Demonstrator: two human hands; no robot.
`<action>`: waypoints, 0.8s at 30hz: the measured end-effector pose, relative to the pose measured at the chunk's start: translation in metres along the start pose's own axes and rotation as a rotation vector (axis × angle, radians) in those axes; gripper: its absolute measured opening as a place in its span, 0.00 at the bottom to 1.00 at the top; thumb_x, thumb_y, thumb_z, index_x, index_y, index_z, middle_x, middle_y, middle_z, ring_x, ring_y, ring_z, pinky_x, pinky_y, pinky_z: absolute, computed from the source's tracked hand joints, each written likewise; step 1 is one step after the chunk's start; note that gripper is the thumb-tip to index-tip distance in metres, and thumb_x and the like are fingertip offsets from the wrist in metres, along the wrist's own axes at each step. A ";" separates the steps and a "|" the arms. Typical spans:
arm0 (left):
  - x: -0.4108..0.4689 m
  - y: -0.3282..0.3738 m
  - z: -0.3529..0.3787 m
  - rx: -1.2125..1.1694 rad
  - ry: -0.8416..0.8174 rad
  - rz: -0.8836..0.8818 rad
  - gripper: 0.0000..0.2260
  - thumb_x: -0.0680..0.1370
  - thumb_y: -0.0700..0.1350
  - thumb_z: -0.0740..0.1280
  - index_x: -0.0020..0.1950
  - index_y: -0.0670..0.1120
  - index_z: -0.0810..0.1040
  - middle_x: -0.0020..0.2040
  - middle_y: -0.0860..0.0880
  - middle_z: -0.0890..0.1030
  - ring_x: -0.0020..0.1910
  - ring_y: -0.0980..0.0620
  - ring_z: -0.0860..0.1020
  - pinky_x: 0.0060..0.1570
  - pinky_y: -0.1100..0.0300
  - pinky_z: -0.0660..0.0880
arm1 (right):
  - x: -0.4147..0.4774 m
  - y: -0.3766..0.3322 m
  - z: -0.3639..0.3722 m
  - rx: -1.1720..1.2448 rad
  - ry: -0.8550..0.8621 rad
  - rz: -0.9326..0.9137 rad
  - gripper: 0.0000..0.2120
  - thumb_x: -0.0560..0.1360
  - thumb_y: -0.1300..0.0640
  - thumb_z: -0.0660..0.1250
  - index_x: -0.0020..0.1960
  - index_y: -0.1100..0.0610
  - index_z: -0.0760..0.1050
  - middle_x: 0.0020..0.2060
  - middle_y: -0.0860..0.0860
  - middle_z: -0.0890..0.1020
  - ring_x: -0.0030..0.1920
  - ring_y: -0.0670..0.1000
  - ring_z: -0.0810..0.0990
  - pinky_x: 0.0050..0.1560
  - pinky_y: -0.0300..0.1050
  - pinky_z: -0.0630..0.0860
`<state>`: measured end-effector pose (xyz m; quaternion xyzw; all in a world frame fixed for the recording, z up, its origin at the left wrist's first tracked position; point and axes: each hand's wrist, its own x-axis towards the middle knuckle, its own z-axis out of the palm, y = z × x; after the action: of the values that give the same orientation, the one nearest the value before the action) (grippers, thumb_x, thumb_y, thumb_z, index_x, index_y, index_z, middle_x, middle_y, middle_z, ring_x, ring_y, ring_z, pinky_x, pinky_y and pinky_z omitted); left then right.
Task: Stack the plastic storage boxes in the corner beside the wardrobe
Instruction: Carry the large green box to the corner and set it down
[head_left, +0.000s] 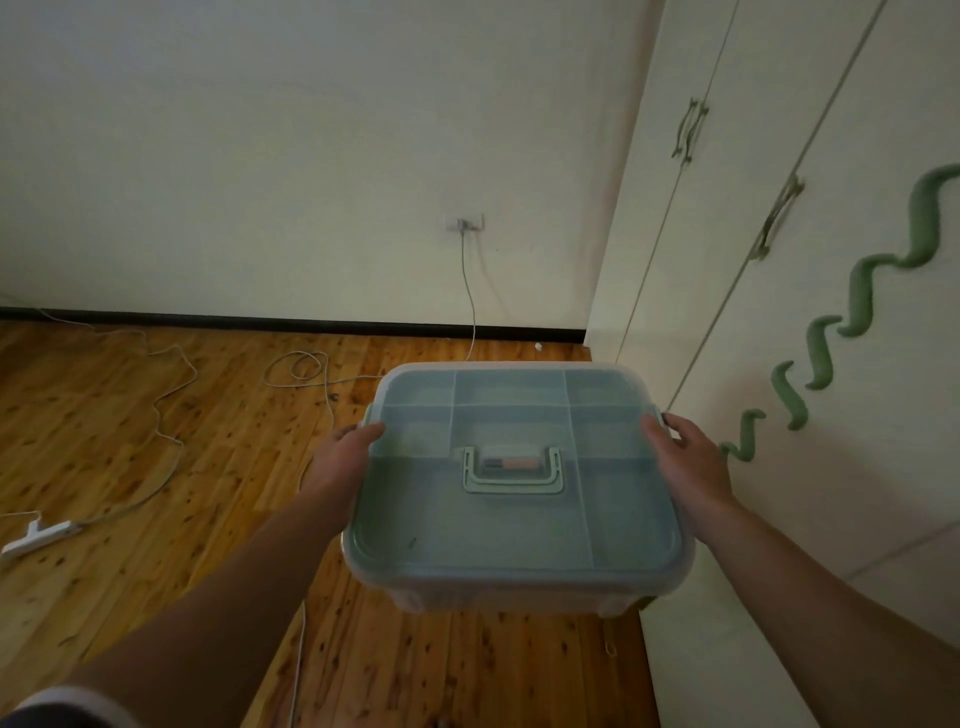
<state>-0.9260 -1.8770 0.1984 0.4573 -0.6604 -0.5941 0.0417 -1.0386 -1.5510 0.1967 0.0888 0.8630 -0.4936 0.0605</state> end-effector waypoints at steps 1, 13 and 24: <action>0.010 0.004 0.005 -0.002 -0.006 0.004 0.19 0.78 0.53 0.65 0.68 0.50 0.74 0.58 0.48 0.78 0.52 0.47 0.76 0.45 0.48 0.75 | 0.009 -0.003 0.003 -0.004 0.000 0.000 0.26 0.77 0.38 0.58 0.70 0.49 0.68 0.63 0.54 0.76 0.60 0.57 0.75 0.59 0.57 0.73; 0.154 0.087 0.059 0.048 -0.077 0.037 0.22 0.78 0.54 0.65 0.71 0.50 0.71 0.63 0.46 0.76 0.55 0.45 0.76 0.54 0.42 0.75 | 0.147 -0.052 0.049 -0.001 0.079 0.042 0.26 0.75 0.38 0.61 0.69 0.48 0.70 0.61 0.53 0.77 0.54 0.54 0.76 0.51 0.48 0.71; 0.272 0.172 0.101 0.044 -0.136 0.081 0.23 0.78 0.53 0.65 0.72 0.48 0.70 0.63 0.45 0.76 0.56 0.44 0.75 0.50 0.45 0.74 | 0.260 -0.101 0.091 0.062 0.122 0.056 0.26 0.73 0.39 0.65 0.68 0.49 0.71 0.58 0.54 0.79 0.54 0.56 0.78 0.56 0.54 0.75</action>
<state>-1.2390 -2.0008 0.1782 0.3896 -0.6925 -0.6071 0.0110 -1.3124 -1.6549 0.1859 0.1447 0.8466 -0.5118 0.0189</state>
